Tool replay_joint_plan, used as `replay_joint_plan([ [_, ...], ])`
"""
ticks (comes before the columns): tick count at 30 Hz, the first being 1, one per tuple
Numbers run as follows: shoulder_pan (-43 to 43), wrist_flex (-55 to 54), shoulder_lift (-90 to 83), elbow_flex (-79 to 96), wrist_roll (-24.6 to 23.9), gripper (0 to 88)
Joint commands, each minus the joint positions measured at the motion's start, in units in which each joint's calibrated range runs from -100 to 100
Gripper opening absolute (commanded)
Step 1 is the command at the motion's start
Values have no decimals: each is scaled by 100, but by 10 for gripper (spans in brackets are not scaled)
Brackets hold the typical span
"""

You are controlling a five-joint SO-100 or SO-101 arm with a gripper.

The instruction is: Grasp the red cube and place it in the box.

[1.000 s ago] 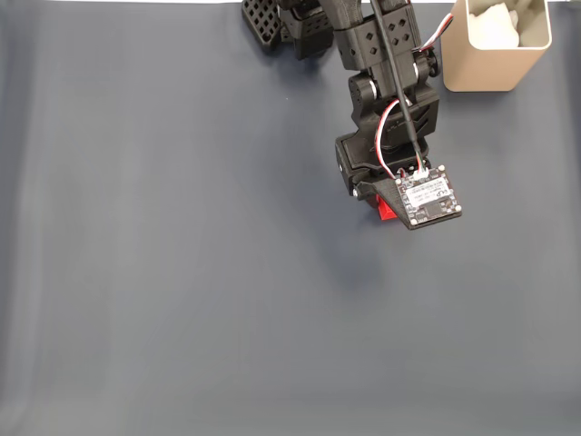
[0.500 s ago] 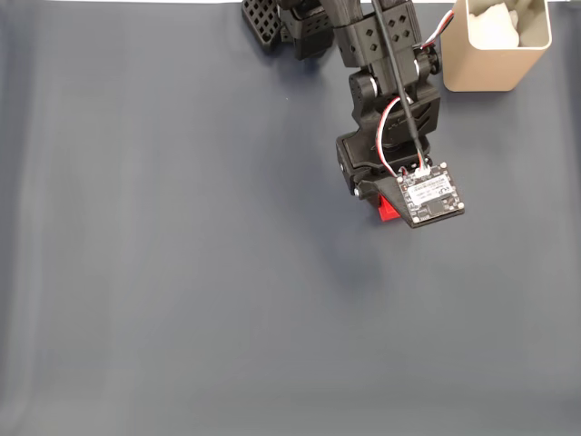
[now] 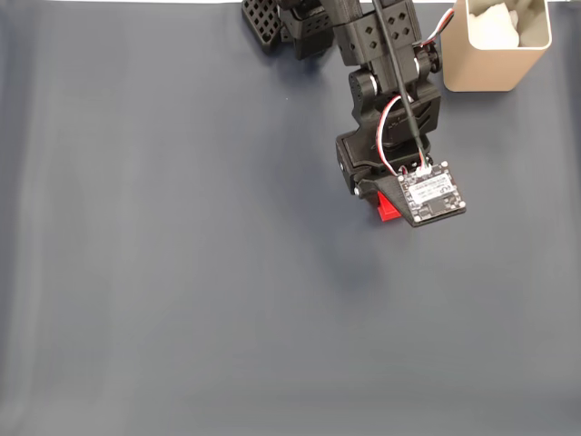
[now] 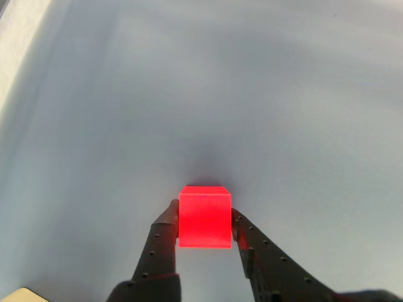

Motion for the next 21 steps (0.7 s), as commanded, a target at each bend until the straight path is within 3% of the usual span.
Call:
replay_joint_plan([
  [1,-11,121,-323,-251,54,86],
  [10,39,1197,-859,-789,293,50],
  [21,-188,3347,-2140,-1992,484,18],
])
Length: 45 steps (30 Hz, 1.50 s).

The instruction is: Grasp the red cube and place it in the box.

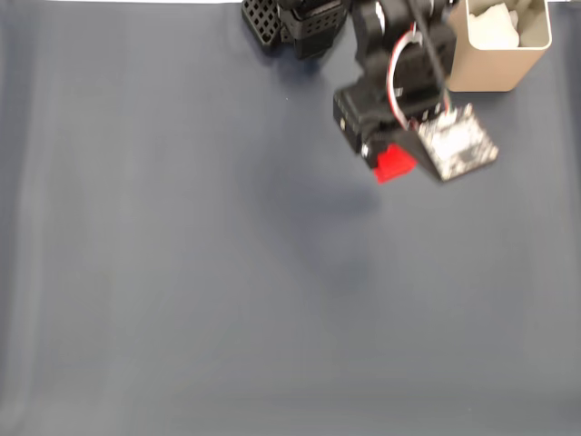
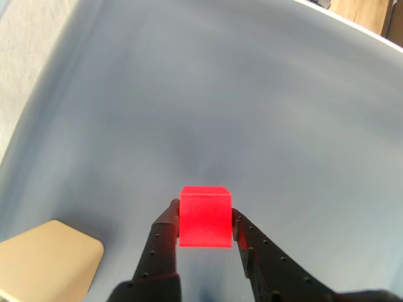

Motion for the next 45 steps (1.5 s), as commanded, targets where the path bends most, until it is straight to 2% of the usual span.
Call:
replay_joint_plan([
  [1,-193,667,-525,-753,83,16],
  [8,-768,1168,-871,-1246,205,21],
  [29,-2834,1750,-1685,-1592,410,19],
  [45,-3793,1644,-1356,-1583,527,15],
])
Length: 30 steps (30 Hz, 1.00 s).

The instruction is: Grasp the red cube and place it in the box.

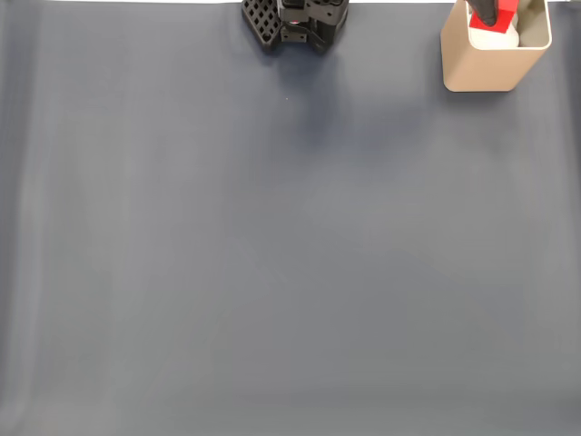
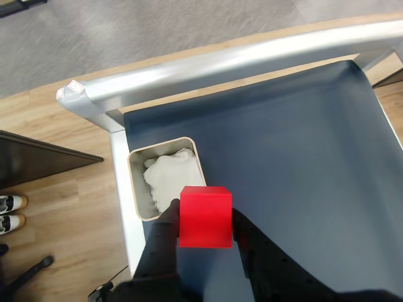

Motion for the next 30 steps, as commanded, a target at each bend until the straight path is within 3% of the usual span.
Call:
replay_joint_plan([
  [1,-205,-127,62,-290,39,15],
  [30,-489,-841,806,-262,171,21],
])
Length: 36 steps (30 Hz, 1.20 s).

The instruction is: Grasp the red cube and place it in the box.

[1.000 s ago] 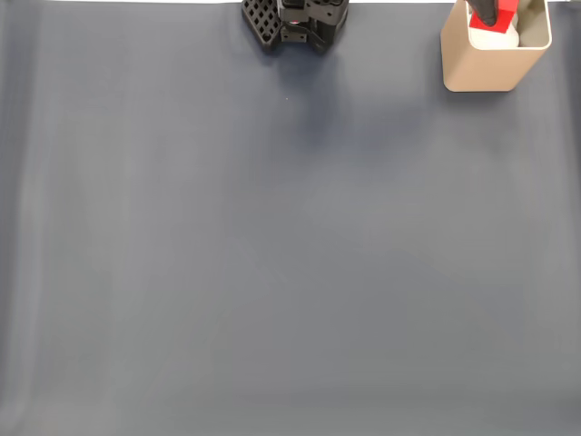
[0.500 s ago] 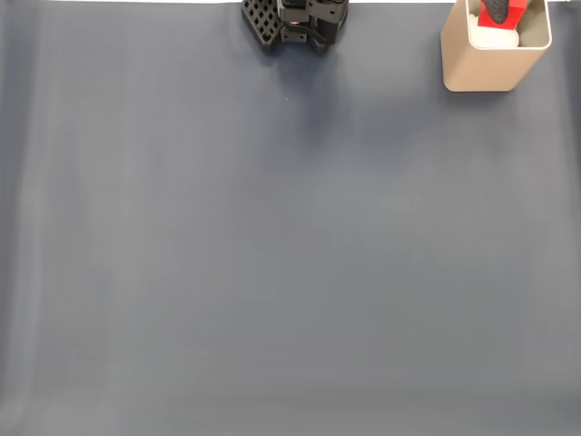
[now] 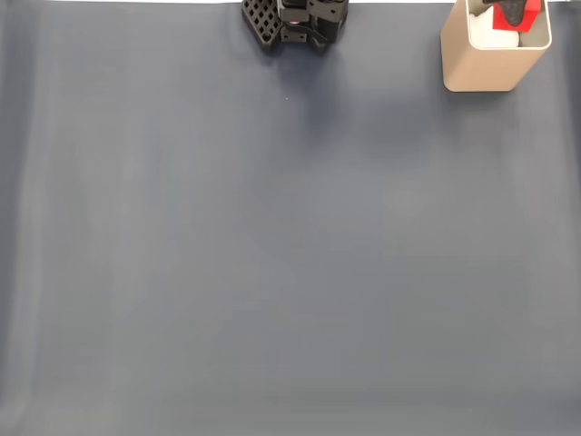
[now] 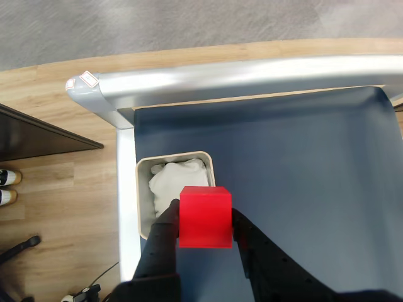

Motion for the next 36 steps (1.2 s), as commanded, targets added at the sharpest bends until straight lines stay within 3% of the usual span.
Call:
replay_joint_plan([
  [1,-112,-135,48,-262,-20,21],
  [27,-488,-307,65,-53,-190,41],
  [36,-467,-324,-13,-135,-571,298],
])
